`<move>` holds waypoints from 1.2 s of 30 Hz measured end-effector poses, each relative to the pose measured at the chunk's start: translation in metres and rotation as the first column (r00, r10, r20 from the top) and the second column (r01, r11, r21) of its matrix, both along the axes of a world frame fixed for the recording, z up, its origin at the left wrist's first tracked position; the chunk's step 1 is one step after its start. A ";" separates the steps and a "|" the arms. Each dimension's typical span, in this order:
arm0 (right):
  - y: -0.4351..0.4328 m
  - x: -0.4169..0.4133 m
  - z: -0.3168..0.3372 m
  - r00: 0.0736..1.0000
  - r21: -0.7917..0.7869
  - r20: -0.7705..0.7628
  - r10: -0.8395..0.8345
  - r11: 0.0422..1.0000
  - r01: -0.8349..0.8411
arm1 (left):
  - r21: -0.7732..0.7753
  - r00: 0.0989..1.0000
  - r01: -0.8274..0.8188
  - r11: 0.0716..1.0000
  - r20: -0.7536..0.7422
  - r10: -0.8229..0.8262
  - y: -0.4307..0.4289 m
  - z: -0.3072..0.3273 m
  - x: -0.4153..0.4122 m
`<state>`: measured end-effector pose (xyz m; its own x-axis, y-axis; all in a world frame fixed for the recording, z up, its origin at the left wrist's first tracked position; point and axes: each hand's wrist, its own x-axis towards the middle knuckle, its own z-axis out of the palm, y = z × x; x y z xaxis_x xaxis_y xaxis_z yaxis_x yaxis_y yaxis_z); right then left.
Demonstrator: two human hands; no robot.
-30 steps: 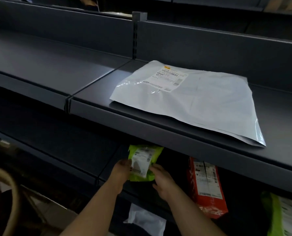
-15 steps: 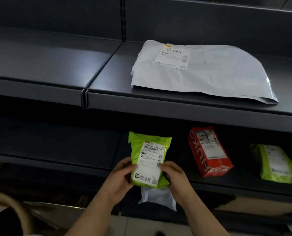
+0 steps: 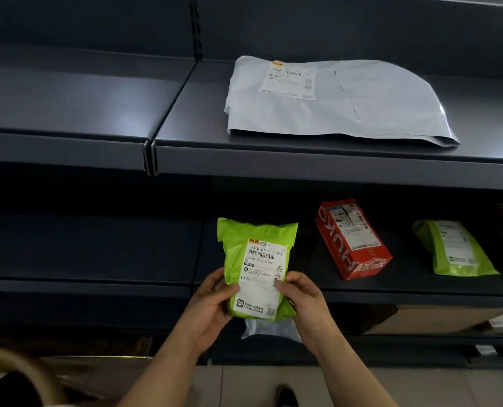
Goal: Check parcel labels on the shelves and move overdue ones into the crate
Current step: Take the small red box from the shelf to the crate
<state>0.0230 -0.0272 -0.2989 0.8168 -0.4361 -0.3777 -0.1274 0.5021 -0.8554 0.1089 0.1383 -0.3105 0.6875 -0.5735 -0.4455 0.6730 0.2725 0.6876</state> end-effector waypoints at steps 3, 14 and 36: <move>-0.002 0.003 -0.002 0.999 0.044 -0.028 -0.018 0.999 0.020 | 0.000 1.000 -0.011 1.000 -0.020 0.011 -0.004 -0.002 0.003; -0.034 0.081 -0.004 0.960 -0.132 -0.277 0.033 0.989 -0.072 | 0.140 0.996 -0.084 0.987 0.010 0.084 -0.041 0.002 0.058; -0.113 0.044 0.035 0.947 -0.586 -0.179 -0.266 0.802 0.115 | 0.523 0.790 -0.421 0.741 0.613 0.017 -0.111 0.045 0.042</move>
